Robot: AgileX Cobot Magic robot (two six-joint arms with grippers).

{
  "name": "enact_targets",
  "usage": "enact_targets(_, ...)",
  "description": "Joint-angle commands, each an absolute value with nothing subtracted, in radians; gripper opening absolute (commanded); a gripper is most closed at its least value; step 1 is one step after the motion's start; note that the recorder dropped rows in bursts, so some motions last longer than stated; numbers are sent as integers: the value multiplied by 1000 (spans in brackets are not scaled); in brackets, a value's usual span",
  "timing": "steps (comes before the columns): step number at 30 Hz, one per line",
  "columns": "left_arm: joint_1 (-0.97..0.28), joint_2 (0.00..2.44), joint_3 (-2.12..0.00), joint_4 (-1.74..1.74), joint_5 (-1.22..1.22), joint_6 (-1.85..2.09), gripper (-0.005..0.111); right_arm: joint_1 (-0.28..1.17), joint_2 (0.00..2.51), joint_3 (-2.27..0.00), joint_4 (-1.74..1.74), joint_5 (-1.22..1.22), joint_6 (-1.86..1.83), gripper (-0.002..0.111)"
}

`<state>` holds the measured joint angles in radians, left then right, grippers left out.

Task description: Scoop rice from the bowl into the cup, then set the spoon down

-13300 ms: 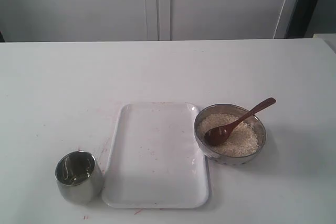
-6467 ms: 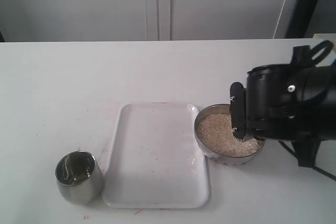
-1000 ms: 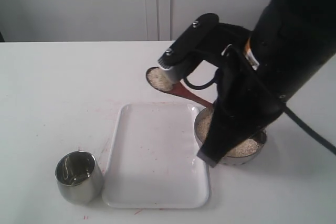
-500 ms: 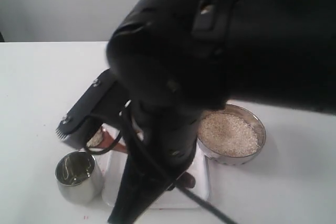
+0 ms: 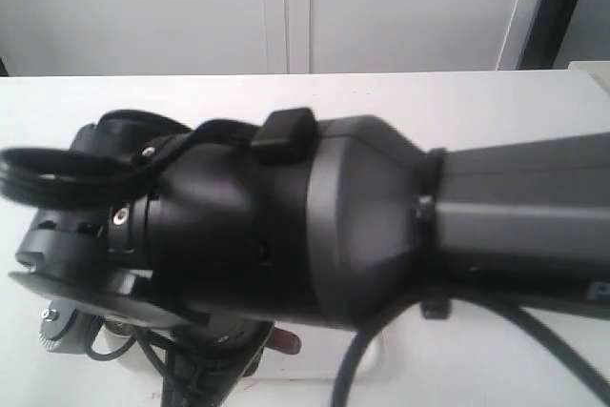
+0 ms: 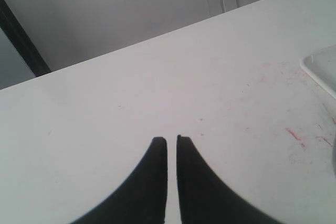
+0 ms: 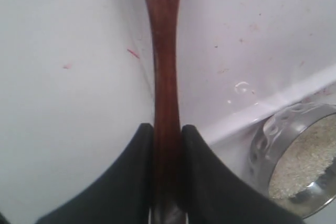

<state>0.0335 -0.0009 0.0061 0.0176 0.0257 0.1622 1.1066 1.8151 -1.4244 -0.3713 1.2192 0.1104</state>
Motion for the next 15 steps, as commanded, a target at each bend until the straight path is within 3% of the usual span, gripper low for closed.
enact_targets(1, 27, 0, 0, 9, 20, 161, 14, 1109, 1842, -1434, -491, 1221, 117, 0)
enact_targets(15, 27, 0, 0, 9, 20, 161, 14, 1109, 1870, -1434, -630, 1221, 45, 0)
